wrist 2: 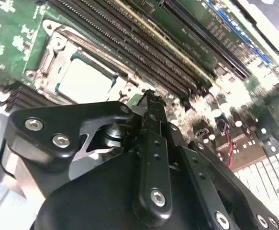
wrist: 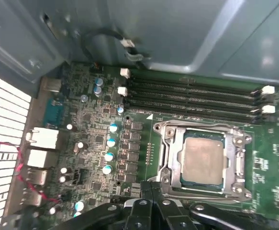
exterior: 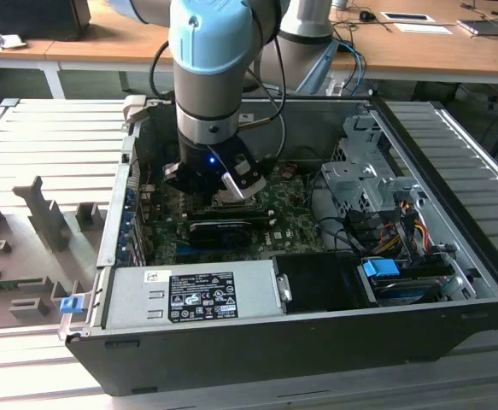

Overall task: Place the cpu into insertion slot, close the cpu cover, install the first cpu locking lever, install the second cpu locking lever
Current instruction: 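Install the second cpu locking lever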

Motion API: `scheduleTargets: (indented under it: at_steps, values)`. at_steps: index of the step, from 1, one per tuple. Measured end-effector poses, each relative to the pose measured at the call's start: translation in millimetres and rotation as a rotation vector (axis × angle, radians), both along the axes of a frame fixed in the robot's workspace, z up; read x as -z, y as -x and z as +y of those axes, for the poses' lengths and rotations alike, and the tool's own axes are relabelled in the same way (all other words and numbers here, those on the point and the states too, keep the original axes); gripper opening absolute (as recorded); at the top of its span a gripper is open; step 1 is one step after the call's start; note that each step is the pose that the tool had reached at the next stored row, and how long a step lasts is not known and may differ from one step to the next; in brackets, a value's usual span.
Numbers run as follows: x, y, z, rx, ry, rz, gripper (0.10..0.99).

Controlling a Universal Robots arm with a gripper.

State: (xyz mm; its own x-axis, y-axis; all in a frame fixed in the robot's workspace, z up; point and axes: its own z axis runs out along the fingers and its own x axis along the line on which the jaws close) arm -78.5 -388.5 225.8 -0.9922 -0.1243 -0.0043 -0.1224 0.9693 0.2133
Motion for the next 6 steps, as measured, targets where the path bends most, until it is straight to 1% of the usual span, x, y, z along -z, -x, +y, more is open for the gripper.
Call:
scheduleTargets:
  at_steps: [1, 4, 6]
  values:
    - [-1.3, 0.0, 0.0, 0.000, 0.000, -0.0001, 0.106]
    - [-11.5, 0.0, 0.1, 0.000, 0.000, -0.0001, 0.106]
    - [-11.7, 0.0, 0.1, 0.000, 0.000, -0.0002, 0.106]
